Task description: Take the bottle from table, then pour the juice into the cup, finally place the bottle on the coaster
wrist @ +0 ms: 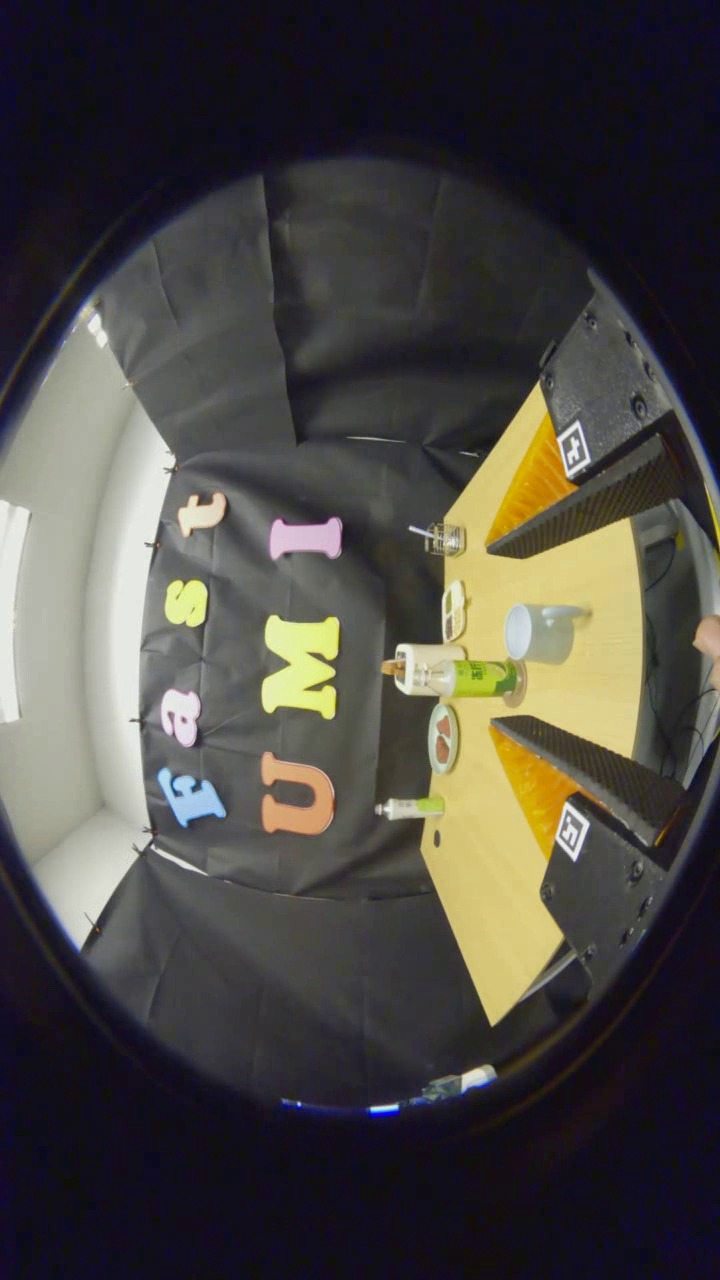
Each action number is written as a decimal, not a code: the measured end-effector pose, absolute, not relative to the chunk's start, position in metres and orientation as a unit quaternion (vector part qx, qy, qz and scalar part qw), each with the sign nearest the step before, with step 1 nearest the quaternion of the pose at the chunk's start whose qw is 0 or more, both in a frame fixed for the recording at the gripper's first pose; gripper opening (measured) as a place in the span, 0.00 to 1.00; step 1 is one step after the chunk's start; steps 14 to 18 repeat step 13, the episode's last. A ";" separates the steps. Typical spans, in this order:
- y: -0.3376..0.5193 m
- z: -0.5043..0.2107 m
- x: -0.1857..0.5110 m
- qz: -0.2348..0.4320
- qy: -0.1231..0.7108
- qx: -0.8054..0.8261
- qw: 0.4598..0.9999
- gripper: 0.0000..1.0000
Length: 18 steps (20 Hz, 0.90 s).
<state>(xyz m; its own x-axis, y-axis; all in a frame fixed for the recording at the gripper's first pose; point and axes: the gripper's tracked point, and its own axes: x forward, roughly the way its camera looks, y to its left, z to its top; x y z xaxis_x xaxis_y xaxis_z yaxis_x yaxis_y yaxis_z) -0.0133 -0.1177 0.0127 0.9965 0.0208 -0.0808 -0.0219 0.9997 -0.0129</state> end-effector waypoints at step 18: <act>-0.121 0.002 -0.012 0.012 0.020 0.016 1.000 1.00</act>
